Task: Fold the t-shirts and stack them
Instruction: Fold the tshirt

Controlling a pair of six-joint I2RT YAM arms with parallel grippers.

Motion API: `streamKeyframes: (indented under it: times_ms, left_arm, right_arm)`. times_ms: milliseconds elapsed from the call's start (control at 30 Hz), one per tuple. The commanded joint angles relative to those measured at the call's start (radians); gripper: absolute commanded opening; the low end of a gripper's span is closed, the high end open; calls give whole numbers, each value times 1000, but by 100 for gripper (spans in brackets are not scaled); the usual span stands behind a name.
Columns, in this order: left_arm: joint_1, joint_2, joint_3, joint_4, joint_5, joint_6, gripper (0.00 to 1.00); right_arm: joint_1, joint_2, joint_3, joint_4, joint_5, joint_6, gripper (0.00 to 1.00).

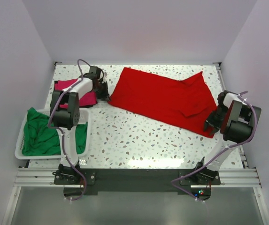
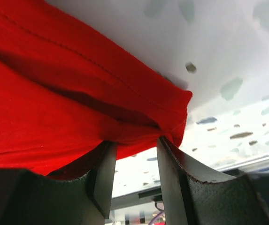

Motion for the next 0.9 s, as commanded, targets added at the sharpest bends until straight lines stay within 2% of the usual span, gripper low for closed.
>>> streamKeyframes:
  times_ms: [0, 167, 200, 233, 300, 400, 533, 700, 867]
  left_arm:
    - [7, -106, -41, -17, -62, 55, 0]
    - [7, -156, -124, 0, -47, 64, 0]
    - [6, -167, -129, -1, -44, 64, 5]
    - [6, -172, -135, -3, -40, 64, 19]
    - [6, -188, -135, -14, -34, 69, 31]
    - [0, -216, -101, -31, -42, 81, 43]
    - [-28, -227, -29, -58, -54, 84, 47]
    - [-107, -224, 26, -35, -67, 79, 51]
    - [-132, -161, -24, 29, 90, 49, 53]
  right_arm:
    - [-7, -35, -59, -49, 99, -19, 43]
    - [-7, -107, -112, -66, 90, -19, 43]
    - [-6, -115, -114, -71, 88, -19, 43]
    - [-6, -127, -111, -76, 82, -19, 43]
    - [-4, -163, -99, -94, 61, -25, 44]
    - [5, -215, -54, -134, 48, -33, 46]
    - [51, -259, 18, -160, 32, -41, 50]
    - [195, -263, 40, -123, -5, 2, 52]
    - [266, -197, 36, -56, -41, 37, 51]
